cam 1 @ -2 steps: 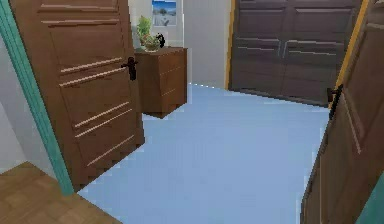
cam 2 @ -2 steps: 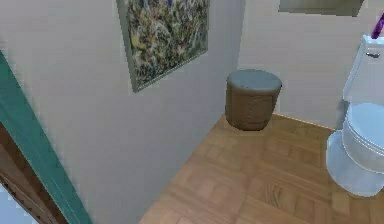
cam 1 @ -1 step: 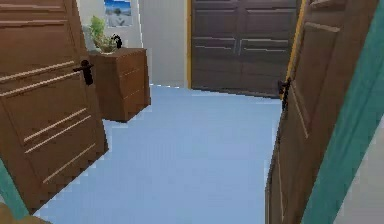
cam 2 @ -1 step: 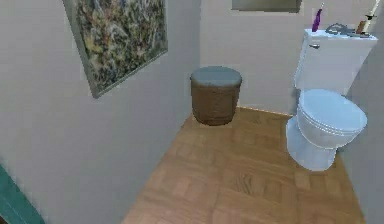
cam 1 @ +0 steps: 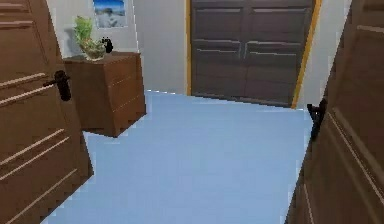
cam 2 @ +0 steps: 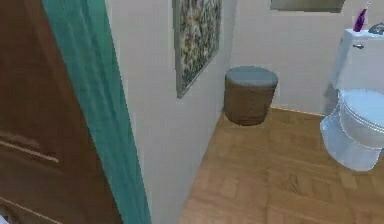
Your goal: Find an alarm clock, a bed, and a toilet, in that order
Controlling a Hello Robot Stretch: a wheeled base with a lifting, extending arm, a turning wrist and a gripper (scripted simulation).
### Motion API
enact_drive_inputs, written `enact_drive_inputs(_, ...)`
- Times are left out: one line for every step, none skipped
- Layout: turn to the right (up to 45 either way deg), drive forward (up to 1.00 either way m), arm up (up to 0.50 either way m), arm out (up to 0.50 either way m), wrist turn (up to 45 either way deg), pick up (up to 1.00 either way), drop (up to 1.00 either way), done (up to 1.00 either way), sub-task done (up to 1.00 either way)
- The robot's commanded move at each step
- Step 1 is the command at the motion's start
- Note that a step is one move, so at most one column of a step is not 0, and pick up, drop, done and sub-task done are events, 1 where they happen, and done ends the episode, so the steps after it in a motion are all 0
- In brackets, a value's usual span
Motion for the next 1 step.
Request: enact_drive_inputs(-6.0, 0.00, 0.00, 0.00, 0.0, 0.00, 0.00, 0.00, 0.00)
